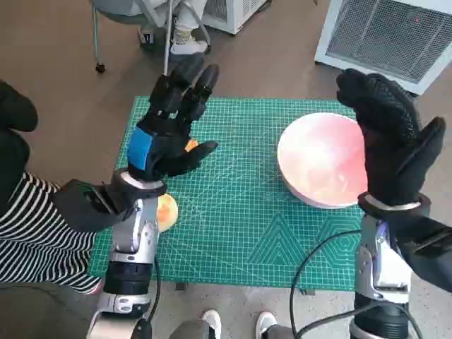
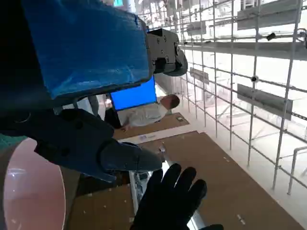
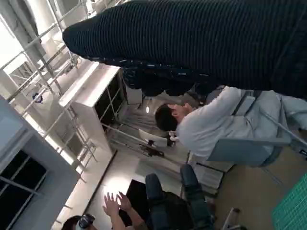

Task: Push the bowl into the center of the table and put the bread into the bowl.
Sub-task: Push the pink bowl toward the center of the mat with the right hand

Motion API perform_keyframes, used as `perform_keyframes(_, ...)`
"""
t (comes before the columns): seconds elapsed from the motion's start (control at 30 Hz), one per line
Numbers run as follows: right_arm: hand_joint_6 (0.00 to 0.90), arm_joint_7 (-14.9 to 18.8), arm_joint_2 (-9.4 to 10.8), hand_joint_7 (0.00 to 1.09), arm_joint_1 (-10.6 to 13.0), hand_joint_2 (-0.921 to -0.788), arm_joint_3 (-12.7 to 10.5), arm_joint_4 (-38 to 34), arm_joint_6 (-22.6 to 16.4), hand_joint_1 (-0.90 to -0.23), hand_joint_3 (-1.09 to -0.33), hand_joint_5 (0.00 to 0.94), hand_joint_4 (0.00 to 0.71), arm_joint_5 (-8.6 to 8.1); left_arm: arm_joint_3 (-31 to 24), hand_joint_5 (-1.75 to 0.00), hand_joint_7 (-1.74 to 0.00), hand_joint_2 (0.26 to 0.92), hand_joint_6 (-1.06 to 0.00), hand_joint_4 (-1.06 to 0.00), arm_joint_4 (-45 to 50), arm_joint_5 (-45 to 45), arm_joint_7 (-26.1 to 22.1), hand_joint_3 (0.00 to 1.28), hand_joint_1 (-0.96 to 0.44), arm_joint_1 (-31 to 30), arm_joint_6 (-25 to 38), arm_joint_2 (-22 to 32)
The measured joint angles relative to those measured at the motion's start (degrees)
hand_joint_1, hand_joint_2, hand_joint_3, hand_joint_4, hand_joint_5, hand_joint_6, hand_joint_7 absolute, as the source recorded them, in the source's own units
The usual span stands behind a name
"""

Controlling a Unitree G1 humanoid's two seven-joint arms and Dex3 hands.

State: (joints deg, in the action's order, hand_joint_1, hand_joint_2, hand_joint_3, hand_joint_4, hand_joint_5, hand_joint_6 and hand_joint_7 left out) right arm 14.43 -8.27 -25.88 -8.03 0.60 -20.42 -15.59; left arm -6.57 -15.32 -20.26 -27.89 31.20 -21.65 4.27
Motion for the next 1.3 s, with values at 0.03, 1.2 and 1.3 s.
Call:
perform_keyframes(0.03, 0.112, 0.0, 0.0, 0.41, 0.0, -0.921, 0.0, 0.0, 0.0, -0.67, -0.757, 0.0, 0.177, 0.0, 0.0, -0.01, -0.47, 0.921, 0.0, -0.15, 0.0, 0.0, 0.0, 0.21, -0.35, 0.0, 0.0, 0.0)
perform_keyframes(1.2, 0.112, 0.0, 0.1, 0.41, 0.0, -0.921, -0.1, -0.1, 0.6, -0.671, -0.754, 0.002, 0.183, 0.01, 0.1, 0.0, -0.48, 0.921, 0.0, -0.14, -0.4, 0.0, 0.0, 0.22, -0.34, 0.2, 0.1, -0.1)
perform_keyframes(1.3, 0.112, 0.0, 0.1, 0.41, 0.0, -0.921, -0.2, -0.1, 0.6, -0.67, -0.754, 0.002, 0.183, 0.01, 0.1, 0.0, -0.48, 0.921, 0.0, -0.14, -0.8, 0.0, 0.0, 0.22, -0.34, 0.5, 0.1, -0.1)
